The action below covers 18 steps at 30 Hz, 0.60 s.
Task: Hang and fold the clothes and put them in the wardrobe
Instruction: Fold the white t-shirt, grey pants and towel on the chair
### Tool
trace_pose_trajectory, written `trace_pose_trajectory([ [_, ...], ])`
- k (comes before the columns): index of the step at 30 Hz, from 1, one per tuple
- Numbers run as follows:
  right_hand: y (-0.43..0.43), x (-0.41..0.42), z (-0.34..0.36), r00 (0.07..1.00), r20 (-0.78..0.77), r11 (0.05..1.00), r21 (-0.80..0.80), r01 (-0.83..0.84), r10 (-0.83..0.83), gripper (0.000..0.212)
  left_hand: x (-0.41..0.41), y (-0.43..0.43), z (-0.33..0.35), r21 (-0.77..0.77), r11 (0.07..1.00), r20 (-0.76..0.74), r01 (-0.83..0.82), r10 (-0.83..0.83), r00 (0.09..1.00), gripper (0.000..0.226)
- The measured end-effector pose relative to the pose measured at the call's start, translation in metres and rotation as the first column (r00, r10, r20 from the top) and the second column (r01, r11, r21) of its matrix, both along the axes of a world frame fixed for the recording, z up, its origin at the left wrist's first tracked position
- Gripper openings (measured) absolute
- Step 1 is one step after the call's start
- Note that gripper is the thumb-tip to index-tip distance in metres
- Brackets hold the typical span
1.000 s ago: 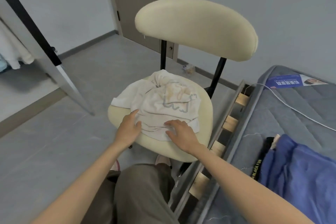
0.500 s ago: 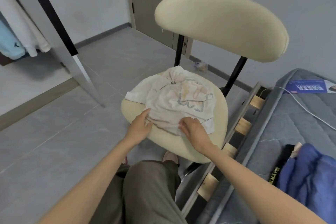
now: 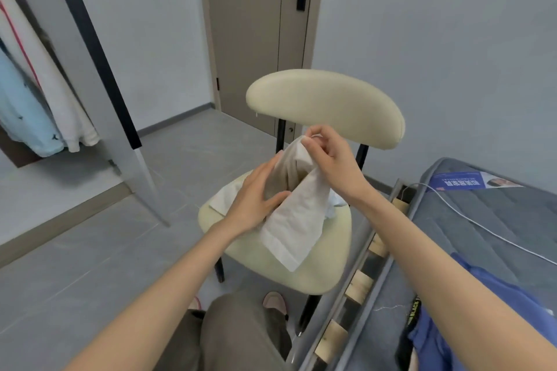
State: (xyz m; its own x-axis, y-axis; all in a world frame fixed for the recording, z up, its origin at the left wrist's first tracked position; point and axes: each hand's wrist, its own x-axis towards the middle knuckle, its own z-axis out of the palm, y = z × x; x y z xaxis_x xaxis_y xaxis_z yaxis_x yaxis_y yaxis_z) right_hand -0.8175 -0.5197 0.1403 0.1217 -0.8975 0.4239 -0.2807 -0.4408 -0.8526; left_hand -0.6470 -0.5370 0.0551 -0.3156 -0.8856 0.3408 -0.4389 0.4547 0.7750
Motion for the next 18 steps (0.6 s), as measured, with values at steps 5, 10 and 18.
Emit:
trace_pose_trajectory([
  [5, 0.021, -0.019, 0.032, 0.995, 0.096, 0.999, 0.001, 0.042, -0.042, 0.009, -0.012, 0.011, 0.023, -0.014, 0.993, -0.084, -0.113, 0.111, 0.99, 0.012],
  [10, 0.015, -0.046, 0.029, 0.959, 0.089, 0.96, 0.11, 0.259, -0.269, 0.011, -0.004, 0.031, 0.067, 0.09, 0.996, -0.09, -0.013, 0.022, 0.996, 0.028],
  [18, 0.014, -0.02, 0.019, 0.911, -0.126, 0.919, -0.021, 0.393, -0.392, 0.008, 0.006, 0.05, 0.125, 0.24, 0.971, -0.411, 0.011, 0.091, 0.907, 0.04],
])
